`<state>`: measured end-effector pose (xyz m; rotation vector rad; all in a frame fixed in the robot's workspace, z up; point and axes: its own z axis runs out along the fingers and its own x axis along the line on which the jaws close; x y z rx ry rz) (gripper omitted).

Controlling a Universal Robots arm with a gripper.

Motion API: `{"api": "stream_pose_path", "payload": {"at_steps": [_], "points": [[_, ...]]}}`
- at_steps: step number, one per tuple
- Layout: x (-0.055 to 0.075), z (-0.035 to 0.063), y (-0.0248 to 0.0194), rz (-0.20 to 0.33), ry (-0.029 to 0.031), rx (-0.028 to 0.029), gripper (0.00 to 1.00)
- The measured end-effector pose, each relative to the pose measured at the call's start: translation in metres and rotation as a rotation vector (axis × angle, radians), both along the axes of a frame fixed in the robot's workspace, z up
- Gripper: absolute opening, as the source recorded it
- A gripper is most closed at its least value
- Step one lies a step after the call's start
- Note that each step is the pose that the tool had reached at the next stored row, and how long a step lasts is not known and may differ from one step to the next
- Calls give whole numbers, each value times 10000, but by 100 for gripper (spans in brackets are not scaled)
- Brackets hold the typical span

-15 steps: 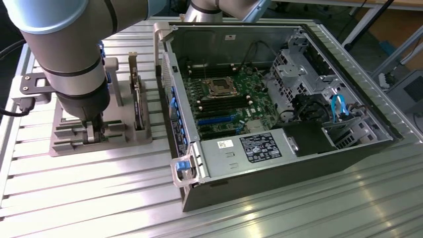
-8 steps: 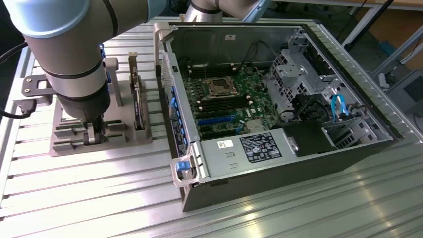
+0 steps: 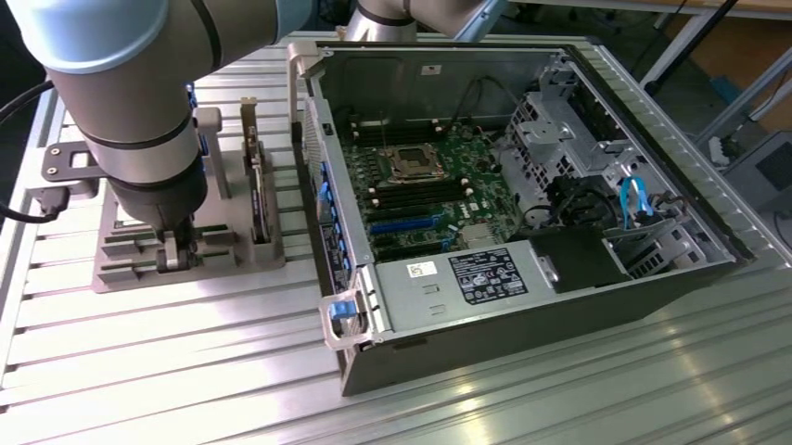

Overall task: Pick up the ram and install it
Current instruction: 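Pick up the ram and move it above insertion slot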

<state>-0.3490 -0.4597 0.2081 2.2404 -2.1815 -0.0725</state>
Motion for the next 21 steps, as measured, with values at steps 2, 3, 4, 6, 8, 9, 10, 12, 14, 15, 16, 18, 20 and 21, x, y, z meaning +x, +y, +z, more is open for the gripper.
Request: {"api": "stream_pose_path", "payload": {"at_steps": [2,3,4,6,8,9,10,12,14,15,16,18,20,21], "points": [[0,-10,0,0,-1,1,24],[0,-11,0,0,1,-1,24],[0,-11,0,0,1,-1,24],[0,-12,0,0,0,-1,24],[0,-12,0,0,0,0,24],[0,-13,0,0,0,0,24],[0,-12,0,0,0,0,24],[0,-12,0,0,0,0,23],[0,-12,0,0,0,0,12],[0,-12,0,0,0,0,12],[0,-12,0,0,0,0,12],[0,-12,0,0,0,0,12],[0,-13,0,0,0,0,12],[0,-12,0,0,0,1,12]]}}
